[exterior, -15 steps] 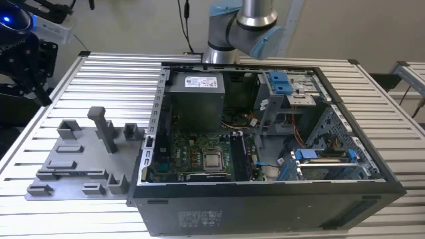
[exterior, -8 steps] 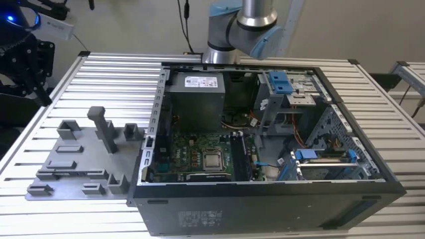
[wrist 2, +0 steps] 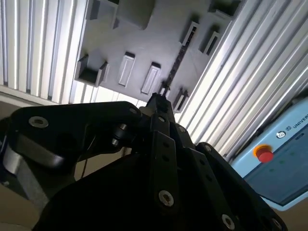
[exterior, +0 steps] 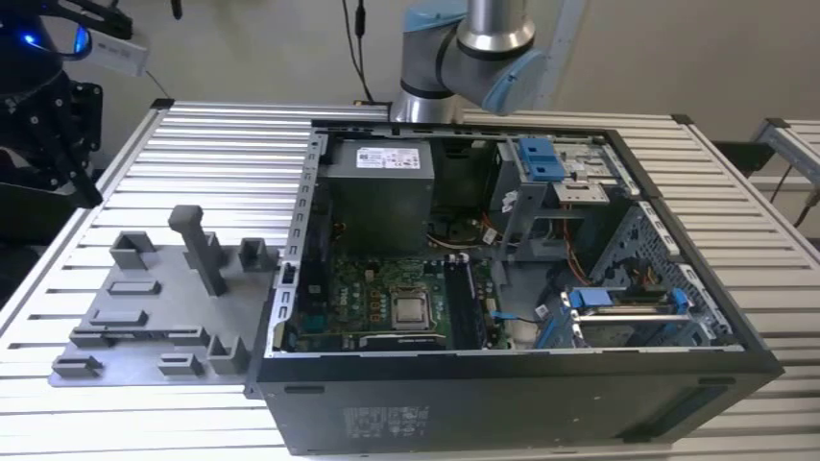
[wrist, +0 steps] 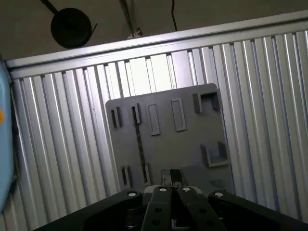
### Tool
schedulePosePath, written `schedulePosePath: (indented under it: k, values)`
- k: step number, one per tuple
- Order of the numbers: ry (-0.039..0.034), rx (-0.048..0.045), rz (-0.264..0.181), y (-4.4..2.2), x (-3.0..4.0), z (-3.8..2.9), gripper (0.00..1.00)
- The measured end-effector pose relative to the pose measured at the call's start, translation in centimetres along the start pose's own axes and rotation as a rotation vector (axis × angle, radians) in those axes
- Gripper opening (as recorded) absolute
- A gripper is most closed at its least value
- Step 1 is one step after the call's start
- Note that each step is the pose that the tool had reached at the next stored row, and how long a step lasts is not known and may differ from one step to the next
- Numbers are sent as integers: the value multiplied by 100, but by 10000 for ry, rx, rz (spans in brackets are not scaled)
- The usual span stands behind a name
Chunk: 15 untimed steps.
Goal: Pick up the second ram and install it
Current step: 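Pick up the second ram and move it above second insertion slot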
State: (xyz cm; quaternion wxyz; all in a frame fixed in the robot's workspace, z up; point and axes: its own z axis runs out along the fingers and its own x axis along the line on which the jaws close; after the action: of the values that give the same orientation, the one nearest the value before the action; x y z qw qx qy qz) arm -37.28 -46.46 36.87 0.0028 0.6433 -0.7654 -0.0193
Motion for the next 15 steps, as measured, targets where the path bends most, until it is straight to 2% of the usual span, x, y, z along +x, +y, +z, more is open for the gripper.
schedulePosePath:
  k: [4, 7, 15]
  values:
    - [14, -2, -443, -3, 7, 39, 11]
    - [19, 30, -745, -5, 17, 63, 11]
    - [5, 169, -1163, -16, 71, 112, 11]
